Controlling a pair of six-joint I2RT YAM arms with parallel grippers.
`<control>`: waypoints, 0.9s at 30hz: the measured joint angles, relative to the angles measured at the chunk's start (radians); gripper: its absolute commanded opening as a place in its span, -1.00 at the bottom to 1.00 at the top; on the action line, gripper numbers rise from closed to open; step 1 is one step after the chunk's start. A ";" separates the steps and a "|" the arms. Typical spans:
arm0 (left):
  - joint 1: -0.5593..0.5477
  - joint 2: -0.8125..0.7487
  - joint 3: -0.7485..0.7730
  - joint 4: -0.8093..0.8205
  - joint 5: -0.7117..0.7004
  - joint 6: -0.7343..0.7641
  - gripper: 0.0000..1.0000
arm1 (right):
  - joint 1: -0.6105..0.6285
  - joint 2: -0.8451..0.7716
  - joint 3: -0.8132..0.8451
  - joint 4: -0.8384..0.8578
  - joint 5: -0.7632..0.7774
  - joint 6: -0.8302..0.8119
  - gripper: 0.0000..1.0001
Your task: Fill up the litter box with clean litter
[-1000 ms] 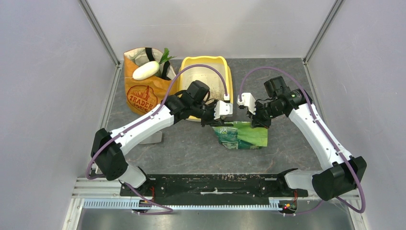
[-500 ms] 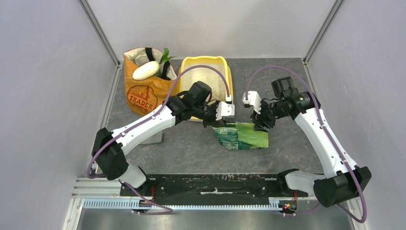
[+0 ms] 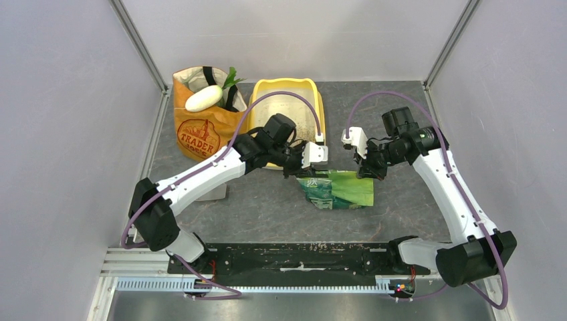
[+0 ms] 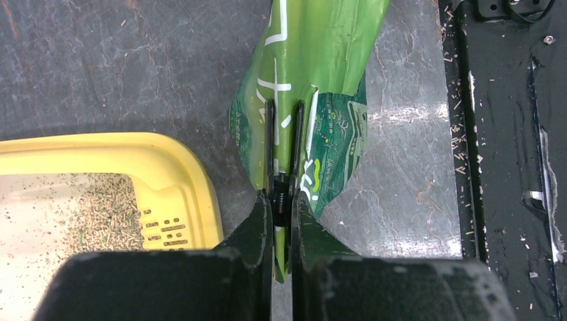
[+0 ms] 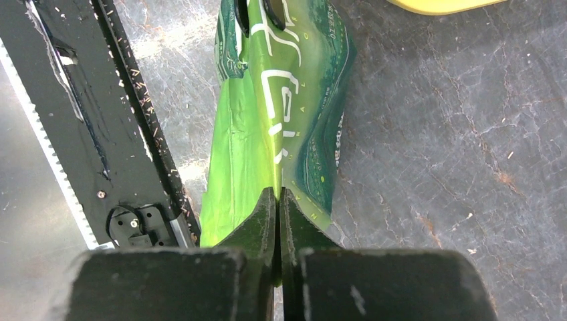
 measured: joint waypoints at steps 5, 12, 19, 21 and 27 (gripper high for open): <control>-0.016 0.013 0.013 -0.013 -0.021 0.004 -0.96 | -0.004 0.010 0.000 -0.005 -0.011 0.000 -1.00; -0.034 0.019 0.028 -0.016 -0.040 0.008 -0.96 | -0.005 0.010 0.000 -0.008 -0.017 -0.006 -1.00; -0.038 0.024 0.029 -0.016 -0.046 0.009 -0.64 | -0.005 0.010 0.000 -0.010 -0.018 -0.014 -1.00; -0.038 0.026 0.029 -0.015 -0.049 0.009 -0.36 | -0.005 0.010 0.000 -0.010 -0.018 -0.016 -1.00; -0.044 0.029 0.033 -0.031 -0.070 0.006 0.14 | -0.006 0.010 0.000 -0.010 -0.021 -0.017 -1.00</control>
